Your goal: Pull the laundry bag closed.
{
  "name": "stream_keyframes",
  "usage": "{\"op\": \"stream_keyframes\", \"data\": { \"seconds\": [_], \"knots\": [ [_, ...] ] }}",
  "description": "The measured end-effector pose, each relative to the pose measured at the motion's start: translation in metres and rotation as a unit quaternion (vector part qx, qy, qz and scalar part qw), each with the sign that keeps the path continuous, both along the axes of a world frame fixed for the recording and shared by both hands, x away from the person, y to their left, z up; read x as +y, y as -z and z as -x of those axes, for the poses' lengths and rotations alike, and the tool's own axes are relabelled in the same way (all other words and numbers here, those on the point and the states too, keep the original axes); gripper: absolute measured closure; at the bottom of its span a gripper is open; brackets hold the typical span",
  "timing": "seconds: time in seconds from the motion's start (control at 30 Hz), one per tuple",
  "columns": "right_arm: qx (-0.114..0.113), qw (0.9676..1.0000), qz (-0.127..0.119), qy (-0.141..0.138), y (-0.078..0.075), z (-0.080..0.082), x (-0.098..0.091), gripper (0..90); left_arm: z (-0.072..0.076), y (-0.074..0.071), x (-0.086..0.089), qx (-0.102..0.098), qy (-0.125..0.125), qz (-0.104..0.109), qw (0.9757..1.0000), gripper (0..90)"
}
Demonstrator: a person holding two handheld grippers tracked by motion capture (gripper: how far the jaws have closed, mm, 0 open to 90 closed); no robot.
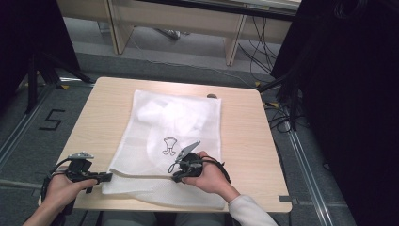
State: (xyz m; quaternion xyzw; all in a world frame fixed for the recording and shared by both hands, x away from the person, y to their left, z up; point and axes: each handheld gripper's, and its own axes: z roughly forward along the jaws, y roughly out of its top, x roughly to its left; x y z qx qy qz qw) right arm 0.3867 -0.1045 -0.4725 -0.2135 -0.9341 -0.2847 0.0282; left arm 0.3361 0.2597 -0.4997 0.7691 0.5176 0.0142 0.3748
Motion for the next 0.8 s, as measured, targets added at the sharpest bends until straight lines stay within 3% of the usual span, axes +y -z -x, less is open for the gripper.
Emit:
{"op": "stream_keyframes", "data": {
  "seconds": [0.1,0.13,0.23,0.5,0.53,0.8],
  "knots": [
    [-0.003,1.0,-0.003,-0.007,0.0001,-0.0006,-0.0001,82.5,0.0004,0.0007,-0.0022,-0.003,-0.015,0.01,0.9998,85.0],
    [-0.002,1.0,-0.006,-0.006,0.0003,-0.0006,-0.0003,82.5,0.0003,0.0004,-0.0011,-0.004,-0.006,0.006,1.0,85.0],
    [0.001,1.0,0.002,0.003,0.0003,0.0,-0.0023,82.5,0.0004,0.0007,-0.0022,-0.003,-0.015,0.008,0.9998,85.0],
    [-0.001,1.0,-0.002,-0.003,0.0001,0.0,-0.0051,82.5,0.0003,0.0003,-0.0007,-0.003,-0.005,0.004,1.0,85.0],
    [-0.001,1.0,-0.002,-0.003,0.0001,0.0,-0.0051,82.5,0.0004,0.0008,-0.0022,-0.005,-0.015,0.008,0.9998,85.0],
    [0.0,1.0,-0.002,0.0,0.0002,0.0003,-0.0092,82.5,0.0005,0.0006,-0.0017,-0.005,-0.01,0.008,0.9999,85.0]
  ]
}}
